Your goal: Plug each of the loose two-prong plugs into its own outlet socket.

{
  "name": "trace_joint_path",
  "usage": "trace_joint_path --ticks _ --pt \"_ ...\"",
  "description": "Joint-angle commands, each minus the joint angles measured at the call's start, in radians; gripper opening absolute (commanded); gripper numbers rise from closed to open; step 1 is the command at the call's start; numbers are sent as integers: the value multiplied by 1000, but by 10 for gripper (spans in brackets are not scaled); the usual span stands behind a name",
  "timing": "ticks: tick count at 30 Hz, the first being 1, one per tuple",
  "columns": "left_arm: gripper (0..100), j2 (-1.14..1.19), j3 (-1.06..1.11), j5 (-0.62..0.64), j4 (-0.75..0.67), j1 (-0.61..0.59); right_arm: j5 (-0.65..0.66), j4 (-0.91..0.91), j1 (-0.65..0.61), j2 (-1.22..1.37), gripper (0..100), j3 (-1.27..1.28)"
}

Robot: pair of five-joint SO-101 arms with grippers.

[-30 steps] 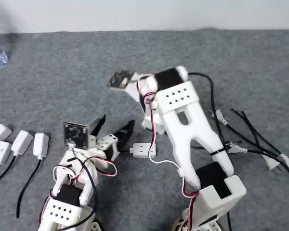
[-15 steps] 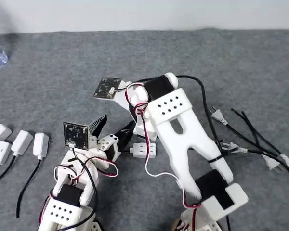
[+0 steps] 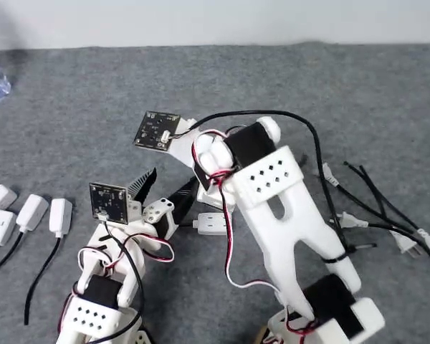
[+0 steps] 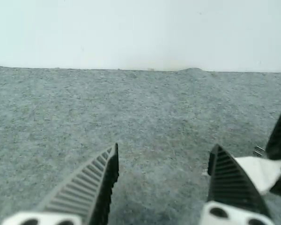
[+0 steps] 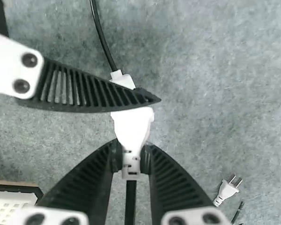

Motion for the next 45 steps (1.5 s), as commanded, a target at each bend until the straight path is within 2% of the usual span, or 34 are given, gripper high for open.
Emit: trace_joint_path --ticks 1,8,16,35,42,45 --pt "295 5 -2 2 11 9 -18 38 -21 -64 9 -14" --pt "295 5 -2 2 11 5 -44 27 -22 -67 9 -23" --pt "295 5 -2 2 11 3 -55 27 -96 -67 9 -51" --pt "295 5 -1 2 12 3 -66 -10 -107 -56 9 -64" --pt "295 5 -1 2 12 0 -60 -7 -77 -56 9 -63" --pt "295 5 -4 2 12 -48 -57 -7 -38 -53 9 -55"
